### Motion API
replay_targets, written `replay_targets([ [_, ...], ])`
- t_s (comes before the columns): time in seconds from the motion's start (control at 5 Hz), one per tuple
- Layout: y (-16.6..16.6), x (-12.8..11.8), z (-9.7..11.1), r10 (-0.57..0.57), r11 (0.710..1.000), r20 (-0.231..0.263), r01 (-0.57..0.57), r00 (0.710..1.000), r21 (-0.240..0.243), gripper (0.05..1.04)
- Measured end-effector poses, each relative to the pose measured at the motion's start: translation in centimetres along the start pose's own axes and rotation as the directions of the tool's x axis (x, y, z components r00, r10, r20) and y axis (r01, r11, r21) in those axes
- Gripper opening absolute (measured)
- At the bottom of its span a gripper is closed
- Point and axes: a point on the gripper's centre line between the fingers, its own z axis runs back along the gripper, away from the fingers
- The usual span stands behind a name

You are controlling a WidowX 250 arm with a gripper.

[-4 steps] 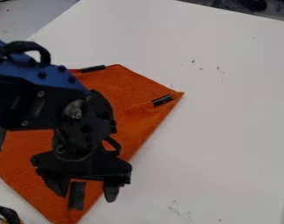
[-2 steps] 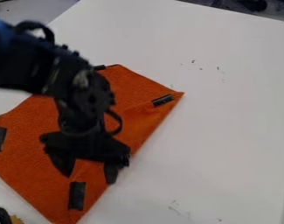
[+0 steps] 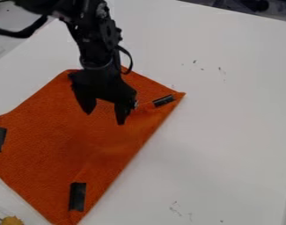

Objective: Fold the cloth from top left to bottom right

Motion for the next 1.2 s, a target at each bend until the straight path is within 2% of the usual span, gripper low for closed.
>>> replay_targets([
  [0.2, 1.9, 4.3, -0.6, -0.077, 0.997, 0.032, 0.077, 0.997, 0.007, 1.000],
  [0.4, 3.7, 7.3, -1.1, -0.147, 0.988, 0.038, 0.145, 0.988, 0.051, 1.000],
  [0.6, 5.1, 9.1, -0.3, -0.165, 0.985, 0.066, 0.161, 0.984, 0.070, 1.000],
  [0.8, 6.9, 10.4, -0.8, -0.176, 0.981, 0.073, 0.169, 0.982, 0.090, 1.000],
  [1.2, 10.2, 11.8, -4.2, -0.168, 0.985, 0.034, 0.166, 0.985, 0.050, 1.000],
])
